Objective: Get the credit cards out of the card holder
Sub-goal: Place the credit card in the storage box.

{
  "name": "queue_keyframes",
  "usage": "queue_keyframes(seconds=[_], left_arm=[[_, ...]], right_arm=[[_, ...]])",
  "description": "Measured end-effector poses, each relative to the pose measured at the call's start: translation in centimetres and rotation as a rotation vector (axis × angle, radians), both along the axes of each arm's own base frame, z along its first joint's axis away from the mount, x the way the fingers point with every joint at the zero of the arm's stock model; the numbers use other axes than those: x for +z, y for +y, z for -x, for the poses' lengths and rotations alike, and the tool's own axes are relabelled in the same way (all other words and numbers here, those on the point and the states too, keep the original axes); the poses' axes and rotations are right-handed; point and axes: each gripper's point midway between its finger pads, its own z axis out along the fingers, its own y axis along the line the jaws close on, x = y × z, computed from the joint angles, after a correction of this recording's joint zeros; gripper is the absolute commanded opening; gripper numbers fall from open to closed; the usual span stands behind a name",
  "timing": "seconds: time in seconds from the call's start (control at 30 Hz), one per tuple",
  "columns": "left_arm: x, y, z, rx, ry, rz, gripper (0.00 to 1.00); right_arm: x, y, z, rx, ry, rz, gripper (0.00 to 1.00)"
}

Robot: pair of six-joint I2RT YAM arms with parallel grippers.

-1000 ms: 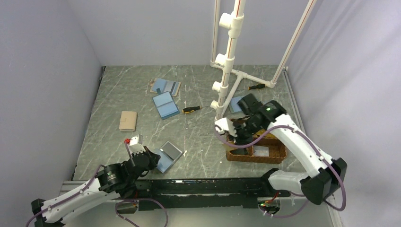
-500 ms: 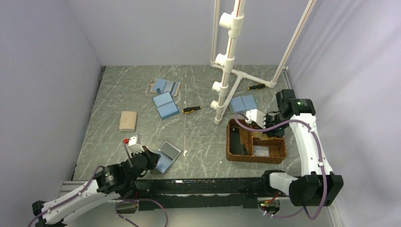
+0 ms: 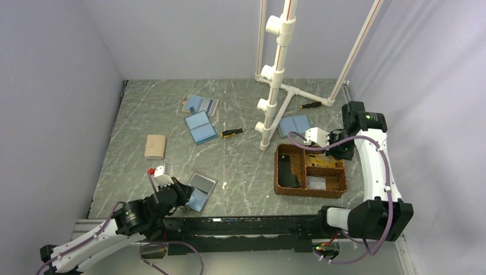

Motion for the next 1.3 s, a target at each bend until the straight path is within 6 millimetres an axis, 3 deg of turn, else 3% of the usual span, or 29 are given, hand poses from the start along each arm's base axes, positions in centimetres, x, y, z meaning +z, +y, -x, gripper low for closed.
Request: queue_keyframes(seconds=[0.47, 1.07, 1.3], left_arm=[[0.0, 0.0, 0.0, 0.005, 0.003, 0.002, 0.00], [0.0, 0.0, 0.0, 0.003, 0.002, 0.000, 0.00], [0.0, 0.0, 0.0, 0.000, -0.001, -0.005, 0.00]], right_arm=[[0.2, -2.8, -1.1, 0.006, 0.028, 0.146, 0.00], [-0.3, -4.2, -1.4, 0.010, 0.079, 0.223, 0.00], [-0.1, -3.9, -2.9, 0.045, 0.033, 0.262, 0.00]])
